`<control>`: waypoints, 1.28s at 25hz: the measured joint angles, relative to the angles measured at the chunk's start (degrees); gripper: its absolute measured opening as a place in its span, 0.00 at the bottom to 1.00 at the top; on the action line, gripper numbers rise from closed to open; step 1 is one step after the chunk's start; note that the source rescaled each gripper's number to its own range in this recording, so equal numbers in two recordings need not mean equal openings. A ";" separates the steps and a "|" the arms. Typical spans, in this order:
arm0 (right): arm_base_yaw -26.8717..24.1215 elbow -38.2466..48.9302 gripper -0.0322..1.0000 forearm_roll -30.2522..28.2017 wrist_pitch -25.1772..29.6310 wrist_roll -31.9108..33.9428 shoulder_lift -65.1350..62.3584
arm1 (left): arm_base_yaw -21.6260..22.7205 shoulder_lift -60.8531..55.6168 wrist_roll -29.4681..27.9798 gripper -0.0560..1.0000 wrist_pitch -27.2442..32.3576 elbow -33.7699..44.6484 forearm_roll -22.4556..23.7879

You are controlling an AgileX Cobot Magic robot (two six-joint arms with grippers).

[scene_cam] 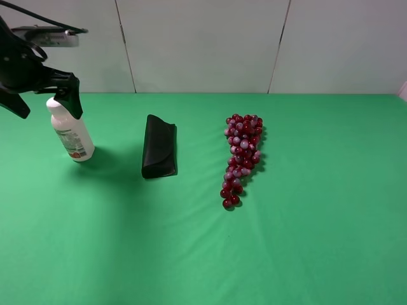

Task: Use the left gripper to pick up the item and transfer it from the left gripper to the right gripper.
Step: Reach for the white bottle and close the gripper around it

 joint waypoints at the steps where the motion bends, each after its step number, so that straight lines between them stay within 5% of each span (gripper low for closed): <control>1: 0.00 0.00 1.00 0.00 0.00 0.00 0.00 | -0.54 0.50 -0.27 1.00 -0.36 -0.12 0.56; 32: 0.00 0.00 1.00 0.00 0.00 0.00 0.00 | -2.94 7.93 -2.78 0.96 -8.41 -0.28 1.39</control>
